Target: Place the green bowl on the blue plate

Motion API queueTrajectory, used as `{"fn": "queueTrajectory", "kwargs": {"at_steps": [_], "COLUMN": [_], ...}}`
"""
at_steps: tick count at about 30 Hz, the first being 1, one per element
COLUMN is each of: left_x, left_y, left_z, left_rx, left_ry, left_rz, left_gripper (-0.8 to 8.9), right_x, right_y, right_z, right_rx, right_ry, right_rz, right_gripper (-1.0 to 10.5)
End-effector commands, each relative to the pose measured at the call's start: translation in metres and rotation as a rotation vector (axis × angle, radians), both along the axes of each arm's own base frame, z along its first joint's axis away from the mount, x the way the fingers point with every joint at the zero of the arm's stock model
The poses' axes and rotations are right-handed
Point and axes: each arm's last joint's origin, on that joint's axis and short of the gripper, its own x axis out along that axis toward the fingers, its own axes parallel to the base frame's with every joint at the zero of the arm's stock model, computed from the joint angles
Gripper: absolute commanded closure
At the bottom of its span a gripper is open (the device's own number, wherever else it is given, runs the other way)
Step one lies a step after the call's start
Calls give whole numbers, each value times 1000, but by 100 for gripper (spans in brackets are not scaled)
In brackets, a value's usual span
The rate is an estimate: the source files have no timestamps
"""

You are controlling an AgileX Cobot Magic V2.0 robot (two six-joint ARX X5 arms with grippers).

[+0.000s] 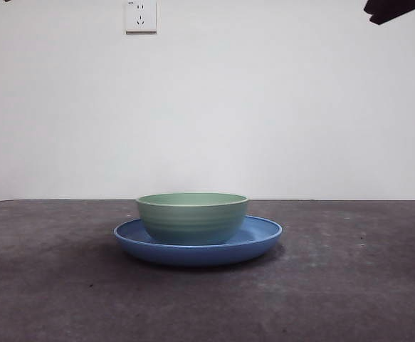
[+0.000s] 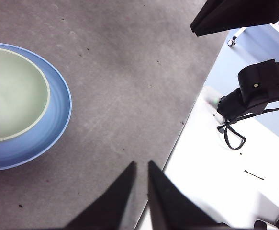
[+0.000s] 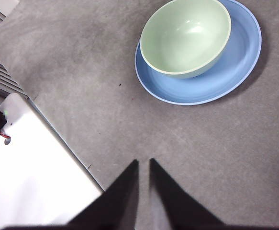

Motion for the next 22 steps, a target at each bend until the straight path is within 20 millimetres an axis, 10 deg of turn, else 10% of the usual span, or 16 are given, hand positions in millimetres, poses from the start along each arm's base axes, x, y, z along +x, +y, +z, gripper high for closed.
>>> {"fn": "queueTrajectory", "kwargs": {"at_steps": [1,22], "left_x": [2,1], "left_y": [-2,-2], "left_z": [1,1], "left_rx": [-5,-4], "left_ry": [-10,-8], "left_rz": [-17,-17], "left_gripper": [804,804], "right_x": [1,3], "right_y": [2,2], "right_z": [4,6], "right_rx": [2,11], "right_ry": [-25,-45], "right_rz": [19,19], "right_gripper": [941,941]}}
